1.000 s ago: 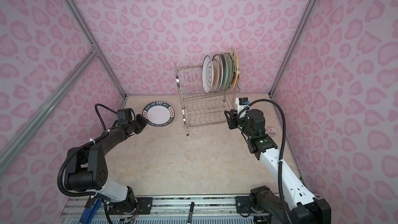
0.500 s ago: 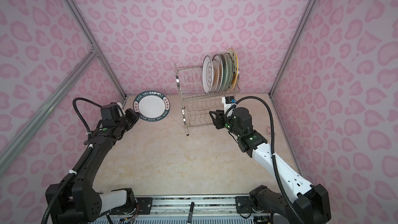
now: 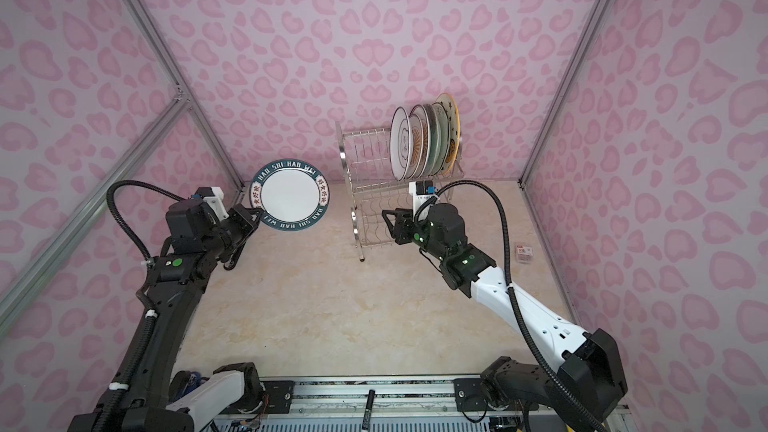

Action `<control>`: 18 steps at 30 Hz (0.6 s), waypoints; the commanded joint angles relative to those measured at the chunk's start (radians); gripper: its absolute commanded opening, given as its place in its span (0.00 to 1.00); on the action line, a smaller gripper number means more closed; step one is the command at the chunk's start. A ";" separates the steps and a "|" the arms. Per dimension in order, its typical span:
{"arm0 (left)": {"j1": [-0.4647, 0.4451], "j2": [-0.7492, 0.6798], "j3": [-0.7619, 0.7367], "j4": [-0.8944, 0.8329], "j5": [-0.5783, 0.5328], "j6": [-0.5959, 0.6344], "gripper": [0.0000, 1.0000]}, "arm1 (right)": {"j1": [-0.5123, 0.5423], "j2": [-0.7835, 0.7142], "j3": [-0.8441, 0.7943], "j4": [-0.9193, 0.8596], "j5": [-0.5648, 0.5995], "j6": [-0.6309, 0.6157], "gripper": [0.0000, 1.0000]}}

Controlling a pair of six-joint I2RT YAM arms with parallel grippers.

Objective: Load the plates into the dish rack
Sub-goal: 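Lift the plate with the left gripper while the right gripper rises toward it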

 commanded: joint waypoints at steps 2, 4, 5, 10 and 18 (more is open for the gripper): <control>0.001 -0.035 0.039 0.044 0.078 0.024 0.03 | 0.018 0.012 0.024 0.026 0.003 0.014 0.45; 0.001 -0.047 0.053 0.045 0.103 0.027 0.03 | 0.027 0.016 0.036 0.023 0.007 0.015 0.45; 0.002 -0.052 0.060 0.048 0.118 0.027 0.03 | 0.027 0.019 0.042 0.025 0.003 0.016 0.45; 0.002 -0.073 0.070 0.066 0.167 0.020 0.03 | 0.041 0.046 0.101 0.014 -0.017 0.020 0.47; 0.001 -0.099 0.045 0.202 0.302 -0.041 0.03 | 0.059 0.100 0.210 0.013 -0.054 0.031 0.52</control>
